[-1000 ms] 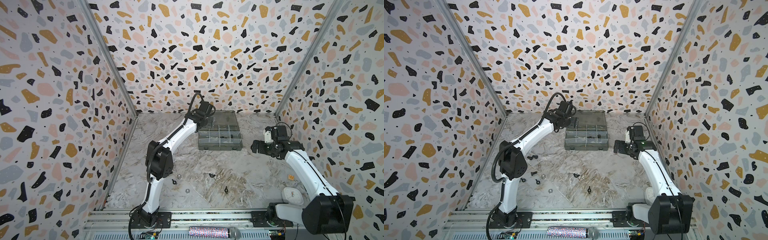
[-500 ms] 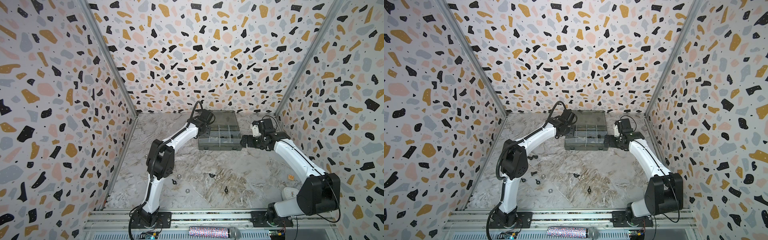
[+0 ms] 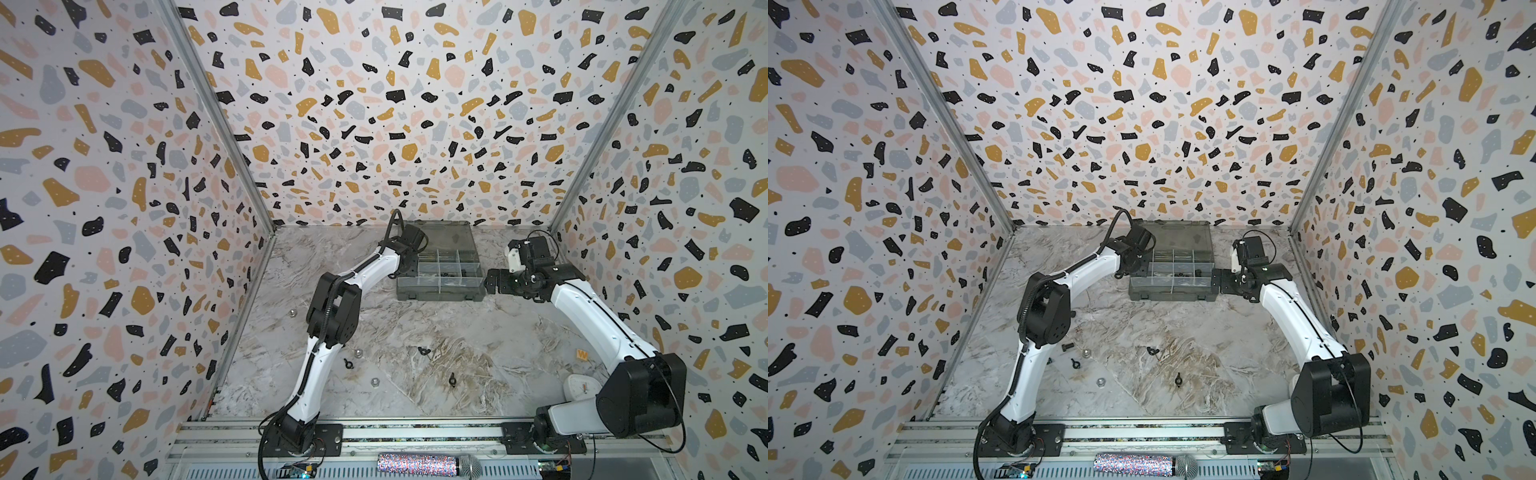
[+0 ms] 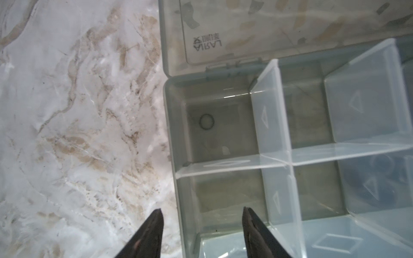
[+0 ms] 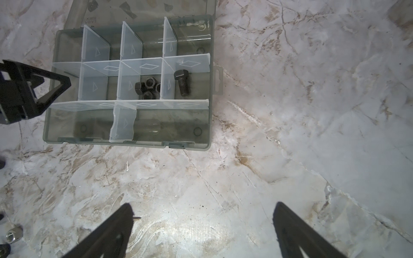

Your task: Sort the screws and nuts into containers

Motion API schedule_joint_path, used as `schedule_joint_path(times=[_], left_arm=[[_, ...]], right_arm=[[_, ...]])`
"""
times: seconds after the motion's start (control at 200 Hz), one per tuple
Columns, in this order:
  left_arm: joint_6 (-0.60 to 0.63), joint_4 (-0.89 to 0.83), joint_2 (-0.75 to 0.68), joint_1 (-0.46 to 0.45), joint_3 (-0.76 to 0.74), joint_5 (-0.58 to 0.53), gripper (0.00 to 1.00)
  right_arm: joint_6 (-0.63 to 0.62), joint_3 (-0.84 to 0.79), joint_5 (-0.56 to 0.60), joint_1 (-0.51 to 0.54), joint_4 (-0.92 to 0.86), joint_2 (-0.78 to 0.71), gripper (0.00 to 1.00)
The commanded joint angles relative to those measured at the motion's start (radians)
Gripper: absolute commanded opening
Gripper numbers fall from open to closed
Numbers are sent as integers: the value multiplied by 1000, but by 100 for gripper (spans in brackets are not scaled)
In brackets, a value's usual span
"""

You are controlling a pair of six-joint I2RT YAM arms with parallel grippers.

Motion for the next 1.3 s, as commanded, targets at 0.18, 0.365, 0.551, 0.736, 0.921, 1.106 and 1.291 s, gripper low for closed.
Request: schedule_joint_path(times=[0.18, 0.365, 0.551, 0.736, 0.921, 1.106, 1.291], left_arm=[[-7, 0, 41, 39, 13, 25, 47], [5, -7, 46, 43, -21, 37, 29], [8, -10, 30, 54, -55, 37, 15], [8, 8, -17, 95, -144, 36, 10], [26, 40, -78, 142, -235, 58, 9], [53, 46, -129, 161, -293, 60, 9], [62, 53, -157, 165, -321, 54, 18]], right_arm=[[-7, 31, 27, -8, -26, 11, 99], [-7, 50, 12, -9, -21, 44, 99], [-3, 77, -5, -9, -15, 78, 99], [-5, 112, -11, -3, -17, 105, 99], [-21, 121, -9, 27, -27, 122, 99], [-18, 115, 15, 80, -50, 145, 99], [-5, 96, 47, 138, -56, 138, 99]])
